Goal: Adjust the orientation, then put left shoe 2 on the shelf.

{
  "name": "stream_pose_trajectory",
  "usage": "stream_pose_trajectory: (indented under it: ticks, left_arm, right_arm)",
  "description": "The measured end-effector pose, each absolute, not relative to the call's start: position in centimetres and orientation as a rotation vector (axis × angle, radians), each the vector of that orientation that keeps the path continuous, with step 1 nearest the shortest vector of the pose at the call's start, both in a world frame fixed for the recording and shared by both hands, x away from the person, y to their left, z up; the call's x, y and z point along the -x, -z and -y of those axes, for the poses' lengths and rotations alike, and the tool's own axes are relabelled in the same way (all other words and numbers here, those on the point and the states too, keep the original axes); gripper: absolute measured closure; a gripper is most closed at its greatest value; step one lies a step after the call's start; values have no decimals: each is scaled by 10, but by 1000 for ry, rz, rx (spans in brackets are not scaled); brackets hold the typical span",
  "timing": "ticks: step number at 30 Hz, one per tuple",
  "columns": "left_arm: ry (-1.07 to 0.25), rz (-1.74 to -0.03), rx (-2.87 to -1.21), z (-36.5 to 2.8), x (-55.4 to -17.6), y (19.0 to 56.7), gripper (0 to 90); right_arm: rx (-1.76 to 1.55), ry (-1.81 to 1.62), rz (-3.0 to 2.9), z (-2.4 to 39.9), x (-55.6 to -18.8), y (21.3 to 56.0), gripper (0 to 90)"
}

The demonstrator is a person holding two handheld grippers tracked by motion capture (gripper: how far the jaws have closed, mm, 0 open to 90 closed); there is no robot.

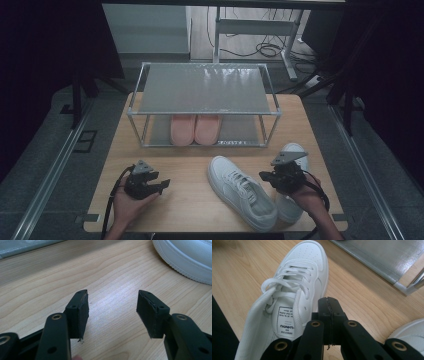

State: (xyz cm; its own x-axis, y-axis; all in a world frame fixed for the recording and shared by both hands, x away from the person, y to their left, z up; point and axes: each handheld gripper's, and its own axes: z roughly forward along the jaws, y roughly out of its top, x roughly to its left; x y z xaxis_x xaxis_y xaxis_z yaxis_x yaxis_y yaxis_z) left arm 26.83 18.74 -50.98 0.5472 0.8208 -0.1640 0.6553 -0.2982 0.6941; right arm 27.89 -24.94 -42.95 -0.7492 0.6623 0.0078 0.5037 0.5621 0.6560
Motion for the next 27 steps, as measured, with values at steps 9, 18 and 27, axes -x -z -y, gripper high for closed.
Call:
stream_pose_trajectory:
  ticks: [9,18,27]
  left_arm:
    - [-289,-1187,-2047,-188,-268,510,436]
    - [-294,-1183,-2043,-187,-267,508,435]
    - [-294,-1176,-2045,-187,-266,508,434]
  right_arm:
    - [-958,-975,-2555,251,-271,428,900]
    - [-927,-979,-2573,253,-262,428,874]
    - [-931,-943,-2585,252,-260,432,722]
